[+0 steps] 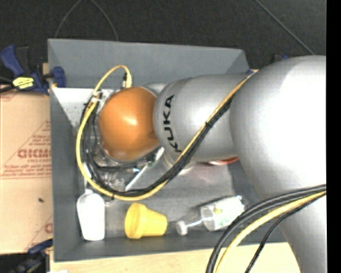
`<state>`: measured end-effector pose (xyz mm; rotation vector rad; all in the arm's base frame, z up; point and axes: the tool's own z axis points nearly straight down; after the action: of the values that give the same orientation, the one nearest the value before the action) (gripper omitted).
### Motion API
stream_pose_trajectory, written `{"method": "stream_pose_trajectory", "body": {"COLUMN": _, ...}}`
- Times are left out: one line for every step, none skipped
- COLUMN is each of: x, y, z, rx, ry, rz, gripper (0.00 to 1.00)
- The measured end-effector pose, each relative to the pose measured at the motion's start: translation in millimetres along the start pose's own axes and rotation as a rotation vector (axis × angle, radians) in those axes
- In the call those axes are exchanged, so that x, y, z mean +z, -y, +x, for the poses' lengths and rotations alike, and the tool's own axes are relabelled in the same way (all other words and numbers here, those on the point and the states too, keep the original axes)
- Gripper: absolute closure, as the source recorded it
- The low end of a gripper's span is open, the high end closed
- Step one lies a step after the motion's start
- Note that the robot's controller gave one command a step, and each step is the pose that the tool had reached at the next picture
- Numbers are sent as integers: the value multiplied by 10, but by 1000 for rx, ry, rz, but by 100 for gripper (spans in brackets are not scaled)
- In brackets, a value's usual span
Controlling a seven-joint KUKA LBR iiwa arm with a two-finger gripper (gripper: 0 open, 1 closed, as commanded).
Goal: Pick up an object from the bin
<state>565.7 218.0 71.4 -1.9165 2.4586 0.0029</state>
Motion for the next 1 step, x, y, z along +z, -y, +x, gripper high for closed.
{"method": "stream_pose_trajectory", "body": {"x": 5, "y": 43, "z": -51, "rx": 115, "ry": 2, "rz": 3, "gripper": 100}}
